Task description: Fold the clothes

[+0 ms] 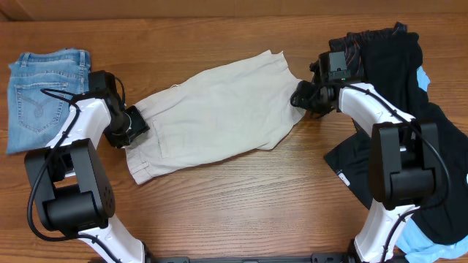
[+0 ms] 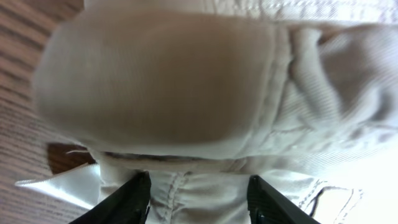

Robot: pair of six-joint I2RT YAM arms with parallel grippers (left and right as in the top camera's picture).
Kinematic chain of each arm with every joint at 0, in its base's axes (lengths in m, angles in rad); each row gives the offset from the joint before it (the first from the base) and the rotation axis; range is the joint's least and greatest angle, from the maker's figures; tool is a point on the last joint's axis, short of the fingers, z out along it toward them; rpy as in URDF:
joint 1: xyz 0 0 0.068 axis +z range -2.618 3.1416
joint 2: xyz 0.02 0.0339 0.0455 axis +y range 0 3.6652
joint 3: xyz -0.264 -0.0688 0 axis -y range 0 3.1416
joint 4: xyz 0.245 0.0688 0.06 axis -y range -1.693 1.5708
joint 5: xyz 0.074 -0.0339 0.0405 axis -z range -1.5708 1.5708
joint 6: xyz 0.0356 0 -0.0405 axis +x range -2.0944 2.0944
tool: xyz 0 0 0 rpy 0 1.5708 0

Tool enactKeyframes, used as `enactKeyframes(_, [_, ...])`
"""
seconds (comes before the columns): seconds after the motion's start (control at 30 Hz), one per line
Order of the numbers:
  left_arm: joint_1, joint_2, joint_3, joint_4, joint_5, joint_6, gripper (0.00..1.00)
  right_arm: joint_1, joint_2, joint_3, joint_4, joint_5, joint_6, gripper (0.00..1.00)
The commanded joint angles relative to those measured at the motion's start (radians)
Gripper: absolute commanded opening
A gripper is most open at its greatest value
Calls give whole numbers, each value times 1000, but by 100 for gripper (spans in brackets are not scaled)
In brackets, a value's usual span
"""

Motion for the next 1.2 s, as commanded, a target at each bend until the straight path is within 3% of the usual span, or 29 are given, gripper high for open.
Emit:
enactKeyframes(0.0, [12, 61, -33, -42, -45, 13, 54, 0, 12, -6, 7, -11, 0, 4])
enactKeyframes(0.3, [12, 61, -33, -52, -91, 37, 54, -13, 7, -4, -96, 212, 7, 4])
enactKeyframes(0.47, [12, 61, -33, -53, -91, 37, 54, -17, -69, -3, -118, 215, 19, 4])
enactKeyframes(0.57, [12, 61, -33, -56, -91, 37, 55, -18, -118, -3, -192, 240, 109, 4])
enactKeyframes(0.73, [19, 56, -20, -80, -96, 39, 55, -18, -141, -3, -326, 240, 116, 4])
enactKeyframes(1.0, [26, 52, 114, -113, -93, 165, 61, 0, -141, -4, -531, 244, 169, 4])
enactKeyframes(1.17, [28, 52, 221, -137, -96, 172, 65, 8, -141, -5, -649, 244, 217, 4])
